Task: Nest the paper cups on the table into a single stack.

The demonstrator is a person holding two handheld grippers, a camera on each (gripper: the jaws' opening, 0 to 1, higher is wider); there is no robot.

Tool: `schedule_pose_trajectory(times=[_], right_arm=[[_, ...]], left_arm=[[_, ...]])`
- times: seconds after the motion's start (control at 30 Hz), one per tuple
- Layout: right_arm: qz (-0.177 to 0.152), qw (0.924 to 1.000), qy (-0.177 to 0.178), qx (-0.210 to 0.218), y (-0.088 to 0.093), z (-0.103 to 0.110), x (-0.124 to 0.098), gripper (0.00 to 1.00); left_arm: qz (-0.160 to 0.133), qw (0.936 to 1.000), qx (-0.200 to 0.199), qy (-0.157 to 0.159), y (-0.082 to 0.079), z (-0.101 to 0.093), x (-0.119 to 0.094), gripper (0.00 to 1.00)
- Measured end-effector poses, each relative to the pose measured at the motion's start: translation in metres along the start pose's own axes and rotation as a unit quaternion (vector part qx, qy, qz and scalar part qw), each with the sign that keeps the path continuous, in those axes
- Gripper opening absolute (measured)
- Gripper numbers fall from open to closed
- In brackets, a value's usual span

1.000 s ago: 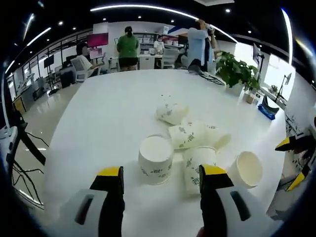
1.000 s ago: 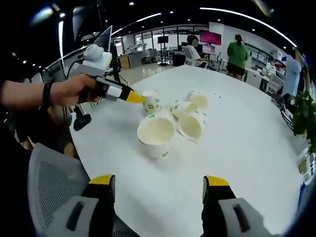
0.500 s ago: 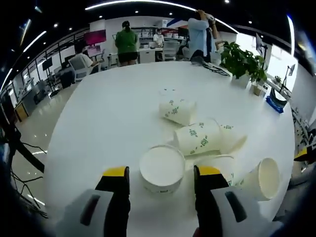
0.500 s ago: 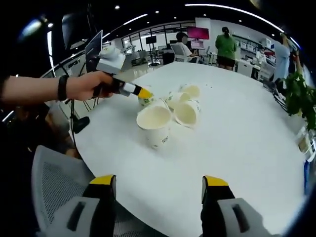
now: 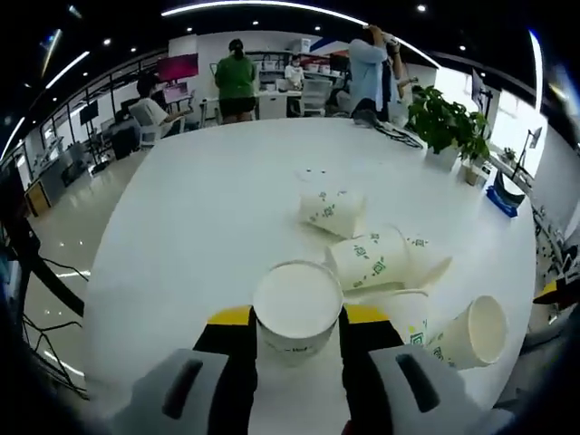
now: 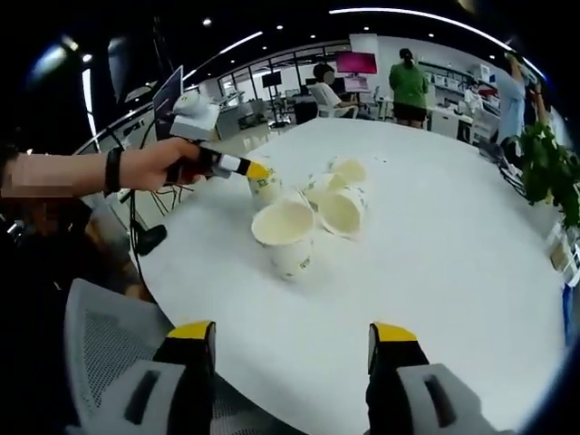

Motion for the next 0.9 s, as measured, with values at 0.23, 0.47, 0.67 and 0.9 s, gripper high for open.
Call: schedule_pose_trajectory(times=[0.23,0.47,0.67,0.9], right_arm=[[-0.032,0.9992,-0.023,-0.003,-0.026,0.004,0.012,0.65],[-0.049,0.9974,-0.049,-0.017,-0.049,0.015,0.023,0.63],[-0.063,0.9954,-0.071,-0.017,-0.066,0.018,0.036,0.62],[-0.074,0.9917,-0.104,-0.012,-0.082,0.025,0.057,0.61]], left_arm=[[-0.036,0.9985,-0.026,0.031,-0.007,-0.010,-0.037,0.34],[-0.058,0.9959,-0.042,0.055,-0.006,-0.023,-0.063,0.34],[-0.067,0.9944,-0.042,0.070,-0.006,-0.035,-0.084,0.34],[-0.077,0.9914,-0.049,0.093,-0.001,-0.057,-0.098,0.34]])
Point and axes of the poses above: the point that each gripper's makers call its tool centre point, and the gripper's own axes: x roughly forward along the fingers, z roughly to its left, y roughly out of its underside, the point moved 6 cm from there along -x, roughly backward along the fingers, and after that the axes turned 2 degrees about z, right-handed, at the moved point
